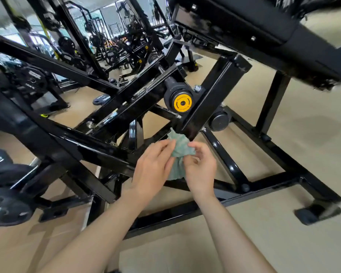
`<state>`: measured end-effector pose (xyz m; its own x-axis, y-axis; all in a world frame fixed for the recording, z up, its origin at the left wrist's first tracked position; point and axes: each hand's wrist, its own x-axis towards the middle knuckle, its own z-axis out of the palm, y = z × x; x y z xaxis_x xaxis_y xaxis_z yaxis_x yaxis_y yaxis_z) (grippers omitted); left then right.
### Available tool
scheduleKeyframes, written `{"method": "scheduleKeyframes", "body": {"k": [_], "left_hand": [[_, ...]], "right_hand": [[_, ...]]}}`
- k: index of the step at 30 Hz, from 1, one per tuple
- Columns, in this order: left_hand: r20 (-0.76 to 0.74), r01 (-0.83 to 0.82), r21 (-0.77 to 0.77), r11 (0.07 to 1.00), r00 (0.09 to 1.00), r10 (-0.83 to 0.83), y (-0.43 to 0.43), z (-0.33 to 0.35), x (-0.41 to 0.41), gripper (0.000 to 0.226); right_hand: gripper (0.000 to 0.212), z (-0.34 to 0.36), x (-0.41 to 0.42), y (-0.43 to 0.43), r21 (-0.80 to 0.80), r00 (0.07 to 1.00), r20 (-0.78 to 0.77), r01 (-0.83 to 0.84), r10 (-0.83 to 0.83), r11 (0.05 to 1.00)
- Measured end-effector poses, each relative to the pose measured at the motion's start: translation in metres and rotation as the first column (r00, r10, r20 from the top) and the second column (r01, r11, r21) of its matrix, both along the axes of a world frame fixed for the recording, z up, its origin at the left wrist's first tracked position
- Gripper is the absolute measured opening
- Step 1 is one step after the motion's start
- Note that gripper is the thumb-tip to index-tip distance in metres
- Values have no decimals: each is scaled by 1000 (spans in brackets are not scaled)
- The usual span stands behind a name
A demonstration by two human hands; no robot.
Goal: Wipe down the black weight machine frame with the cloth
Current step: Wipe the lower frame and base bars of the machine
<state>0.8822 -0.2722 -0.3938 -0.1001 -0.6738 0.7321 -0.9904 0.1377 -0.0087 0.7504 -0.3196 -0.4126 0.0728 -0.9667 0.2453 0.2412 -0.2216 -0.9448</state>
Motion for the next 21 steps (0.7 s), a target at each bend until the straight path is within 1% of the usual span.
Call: {"method": "scheduleKeyframes", "body": {"k": [2, 4, 7, 10, 14, 18, 20, 21], "left_hand": [[37, 19, 22, 1000, 999, -20, -9, 7, -11, 52], [77, 56, 51, 997, 995, -60, -18, 17, -20, 58], [141, 90, 89, 992, 985, -102, -33, 37, -32, 56], [227, 94, 83, 992, 968, -110, -45, 56, -42, 48], [393, 31, 65, 997, 918, -54, -47, 78, -58, 56], [394, 12, 66, 998, 918, -37, -63, 109, -76, 61], [361, -9, 95, 995, 932, -26, -75, 128, -85, 66], [322, -5, 117, 993, 946, -33, -80, 135, -90, 69]], "right_hand": [[36, 16, -9, -5, -4, 997, 55, 56, -56, 998], [39, 27, -18, -11, -22, 994, 90, 70, -68, 997], [41, 39, -28, -20, -35, 995, 88, 58, -55, 998], [42, 53, -41, -27, -32, 991, 115, 65, -61, 997], [43, 81, -64, -43, -27, 986, 139, 95, -90, 995], [48, 105, -85, -65, 10, 978, 204, 45, -46, 999], [55, 112, -92, -74, 14, 981, 190, 32, -34, 999], [59, 115, -94, -78, 8, 984, 175, 29, -29, 1000]]}}
